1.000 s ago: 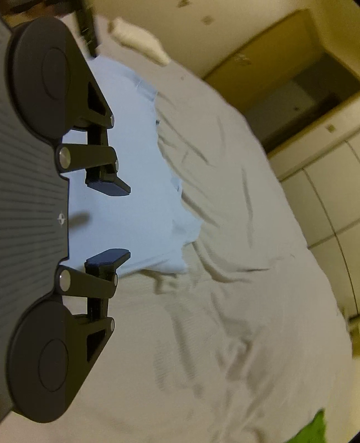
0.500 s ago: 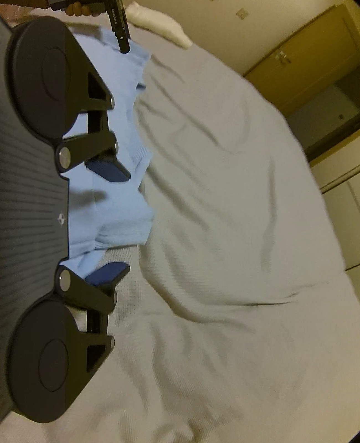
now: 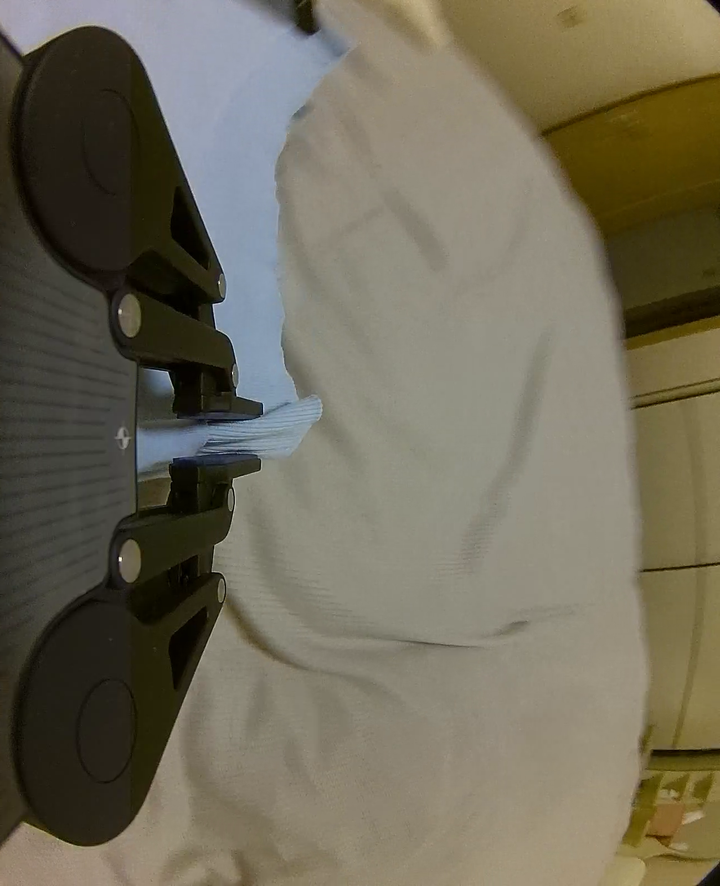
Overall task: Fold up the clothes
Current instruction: 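Fold the sweatshirt edge over once more with both grippers, then release the sweatshirt and pull both open grippers back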
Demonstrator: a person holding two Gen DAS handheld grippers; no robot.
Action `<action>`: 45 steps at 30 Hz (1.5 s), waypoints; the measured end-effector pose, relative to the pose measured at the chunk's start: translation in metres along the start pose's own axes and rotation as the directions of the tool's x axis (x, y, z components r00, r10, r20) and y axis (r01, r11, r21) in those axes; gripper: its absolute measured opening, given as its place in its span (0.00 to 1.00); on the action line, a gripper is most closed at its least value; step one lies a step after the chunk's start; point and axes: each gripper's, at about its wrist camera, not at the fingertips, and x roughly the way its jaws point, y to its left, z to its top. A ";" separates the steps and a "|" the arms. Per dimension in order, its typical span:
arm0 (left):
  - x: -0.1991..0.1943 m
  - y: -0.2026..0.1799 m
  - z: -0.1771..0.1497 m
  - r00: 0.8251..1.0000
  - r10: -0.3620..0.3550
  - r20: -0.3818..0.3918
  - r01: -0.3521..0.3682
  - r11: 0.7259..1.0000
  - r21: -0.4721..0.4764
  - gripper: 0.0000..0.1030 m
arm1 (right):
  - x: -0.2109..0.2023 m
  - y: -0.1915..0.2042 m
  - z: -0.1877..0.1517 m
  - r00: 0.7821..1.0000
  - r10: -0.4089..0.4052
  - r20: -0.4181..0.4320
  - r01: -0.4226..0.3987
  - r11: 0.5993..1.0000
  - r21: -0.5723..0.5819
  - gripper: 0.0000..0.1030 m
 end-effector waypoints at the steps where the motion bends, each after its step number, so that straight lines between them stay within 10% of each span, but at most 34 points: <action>1: 0.002 -0.002 -0.001 1.000 0.016 -0.001 -0.016 1.000 0.015 0.19 | -0.005 0.004 -0.003 1.000 -0.012 0.008 0.012 1.000 -0.007 0.10; 8: -0.056 0.008 0.000 0.994 0.082 0.066 -0.077 0.994 -0.073 0.21 | -0.044 0.031 -0.021 0.993 -0.097 0.064 0.100 0.994 -0.052 0.40; 17: -0.135 -0.063 -0.080 0.987 -0.146 0.064 0.139 0.986 0.095 0.23 | -0.087 0.040 -0.071 0.983 -0.167 0.074 0.168 0.986 -0.004 0.41; 26: -0.131 -0.029 -0.109 1.000 -0.023 0.008 0.024 0.988 -0.149 0.17 | -0.125 0.022 -0.151 0.981 -0.194 0.010 0.191 0.971 0.146 0.51; 32: -0.136 -0.032 -0.117 1.000 0.023 -0.011 -0.025 0.991 -0.132 0.18 | -0.134 0.032 -0.167 0.978 -0.207 0.016 0.202 0.969 0.144 0.50; 45: -0.215 -0.089 -0.139 0.996 0.072 -0.045 -0.074 0.995 -0.059 0.31 | -0.187 0.066 -0.184 0.989 -0.148 0.007 0.141 0.951 0.275 0.84</action>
